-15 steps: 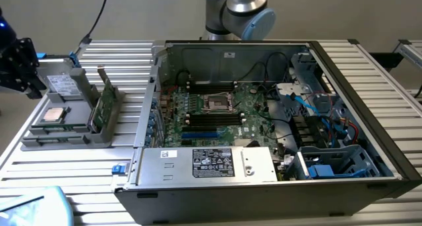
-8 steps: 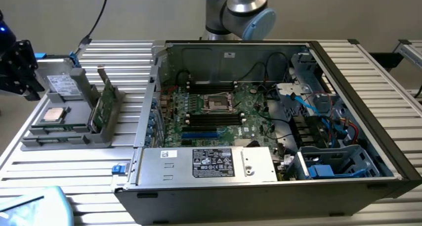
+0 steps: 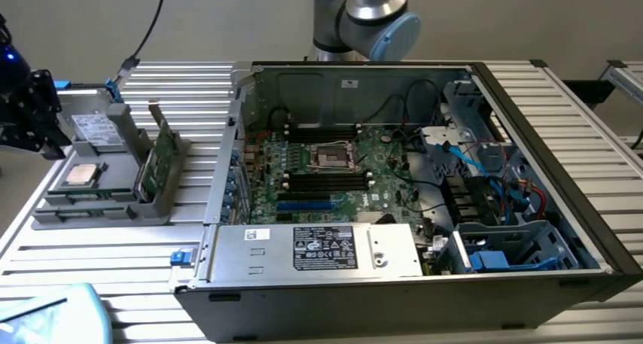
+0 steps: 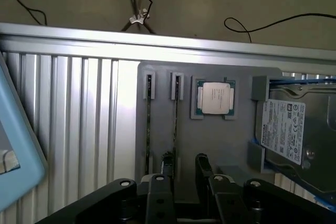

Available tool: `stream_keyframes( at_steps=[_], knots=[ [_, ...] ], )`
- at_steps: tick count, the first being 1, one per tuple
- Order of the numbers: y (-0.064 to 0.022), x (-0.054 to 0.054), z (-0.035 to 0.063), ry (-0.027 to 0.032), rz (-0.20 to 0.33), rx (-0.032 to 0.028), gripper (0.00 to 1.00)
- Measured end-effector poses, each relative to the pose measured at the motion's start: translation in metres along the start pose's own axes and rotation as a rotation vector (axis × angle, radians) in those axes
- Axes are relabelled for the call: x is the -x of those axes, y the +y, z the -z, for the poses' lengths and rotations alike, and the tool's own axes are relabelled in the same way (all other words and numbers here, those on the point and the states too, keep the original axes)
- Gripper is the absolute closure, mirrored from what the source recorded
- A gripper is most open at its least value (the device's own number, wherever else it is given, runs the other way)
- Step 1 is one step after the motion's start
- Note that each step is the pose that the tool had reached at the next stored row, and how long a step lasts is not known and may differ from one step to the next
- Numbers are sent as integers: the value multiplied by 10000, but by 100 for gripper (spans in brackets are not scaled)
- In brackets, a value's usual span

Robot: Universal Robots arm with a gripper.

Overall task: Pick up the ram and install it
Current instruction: 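Pick up the ram and move it above insertion slot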

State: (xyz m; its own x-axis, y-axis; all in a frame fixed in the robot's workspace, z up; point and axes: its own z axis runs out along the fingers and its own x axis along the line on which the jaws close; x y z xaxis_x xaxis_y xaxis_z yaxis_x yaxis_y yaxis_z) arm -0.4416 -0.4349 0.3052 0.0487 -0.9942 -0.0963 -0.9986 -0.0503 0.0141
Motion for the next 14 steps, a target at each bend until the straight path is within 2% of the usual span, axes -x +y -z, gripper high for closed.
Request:
stream_keyframes(
  at_steps=[2,3,5,6,9,10,11,14],
  knots=[
    [0,-2,-13,-6,-14,149,69],
    [0,-3,-20,-12,-25,256,69],
    [-1,-5,-33,-21,-43,424,69],
    [-1,-6,-43,-23,-49,462,69],
    [-13,-12,-90,-26,-53,512,69],
    [-17,-11,-98,-25,-60,559,69],
    [-19,-10,-102,-19,-69,639,69],
    [-28,-10,-113,38,-104,930,69]
  ],
)
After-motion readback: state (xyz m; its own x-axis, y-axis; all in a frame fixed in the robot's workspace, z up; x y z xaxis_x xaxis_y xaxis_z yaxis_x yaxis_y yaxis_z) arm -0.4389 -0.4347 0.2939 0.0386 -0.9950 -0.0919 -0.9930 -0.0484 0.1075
